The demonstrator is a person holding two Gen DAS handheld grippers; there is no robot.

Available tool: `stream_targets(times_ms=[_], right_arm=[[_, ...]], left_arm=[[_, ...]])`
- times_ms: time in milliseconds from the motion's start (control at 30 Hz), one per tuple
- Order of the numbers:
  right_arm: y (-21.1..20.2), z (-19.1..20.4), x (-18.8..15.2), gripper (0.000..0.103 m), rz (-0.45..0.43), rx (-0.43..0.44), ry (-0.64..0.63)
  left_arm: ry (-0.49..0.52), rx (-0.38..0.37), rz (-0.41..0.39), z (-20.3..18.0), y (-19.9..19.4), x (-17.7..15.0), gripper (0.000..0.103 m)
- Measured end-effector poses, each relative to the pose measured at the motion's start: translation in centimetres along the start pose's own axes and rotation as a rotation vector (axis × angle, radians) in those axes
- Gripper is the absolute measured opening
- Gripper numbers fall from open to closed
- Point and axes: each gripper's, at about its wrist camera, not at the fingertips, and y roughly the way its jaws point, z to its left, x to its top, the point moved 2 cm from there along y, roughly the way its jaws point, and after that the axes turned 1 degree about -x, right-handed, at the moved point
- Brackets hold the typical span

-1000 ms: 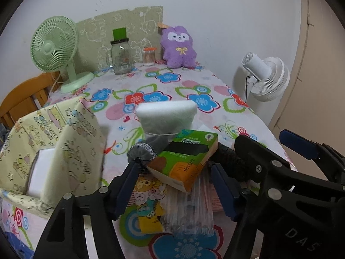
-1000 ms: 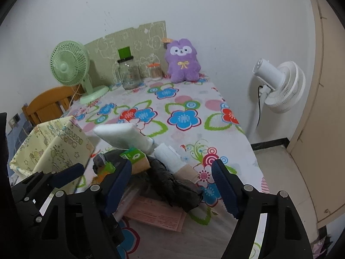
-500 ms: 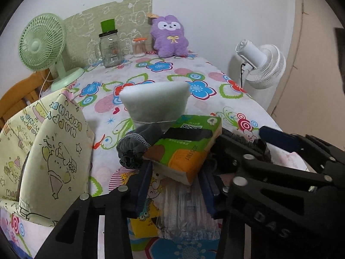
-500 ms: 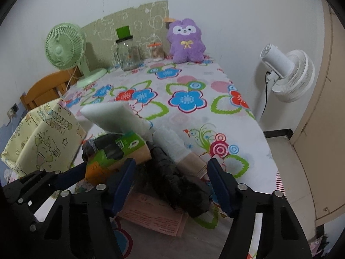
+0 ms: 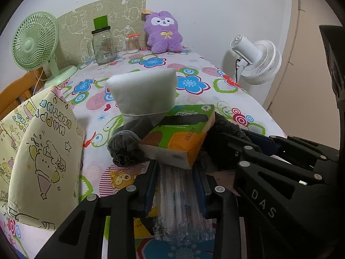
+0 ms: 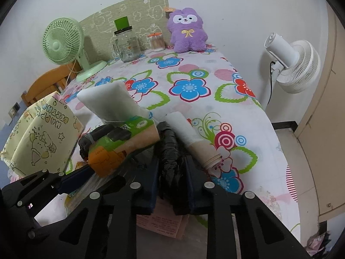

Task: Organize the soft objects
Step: 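Grasp the black sock with the right tool while the left tool reaches the tissue pack, then grasp the green-and-orange tissue pack with the left tool and lift it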

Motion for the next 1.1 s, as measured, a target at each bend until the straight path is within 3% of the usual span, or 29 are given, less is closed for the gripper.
stream_targets(times_ms=[533, 733, 800, 1100], right_arm=[[-2.3, 0.6, -0.1, 0.021, -0.049, 0.012, -0.009], [-2.9, 0.7, -0.3, 0.021, -0.058, 0.013, -0.006], [-3.0, 0.7, -0.3, 0.021, -0.061, 0.015, -0.001], [-3.1, 0.2, 0.6, 0.021, -0.078, 0.005, 0.007]], left_arm=[[-0.003, -0.009, -0.032, -0.2, -1.8, -0.3, 0.025], [-0.002, 0.042, -0.046, 0.1, -2.1, -0.3, 0.042], [0.011, 0.065, -0.064, 0.1, -2.3, -0.1, 0.055], [0.04, 0.076, -0.088, -0.2, -1.8, 1.2, 0.058]])
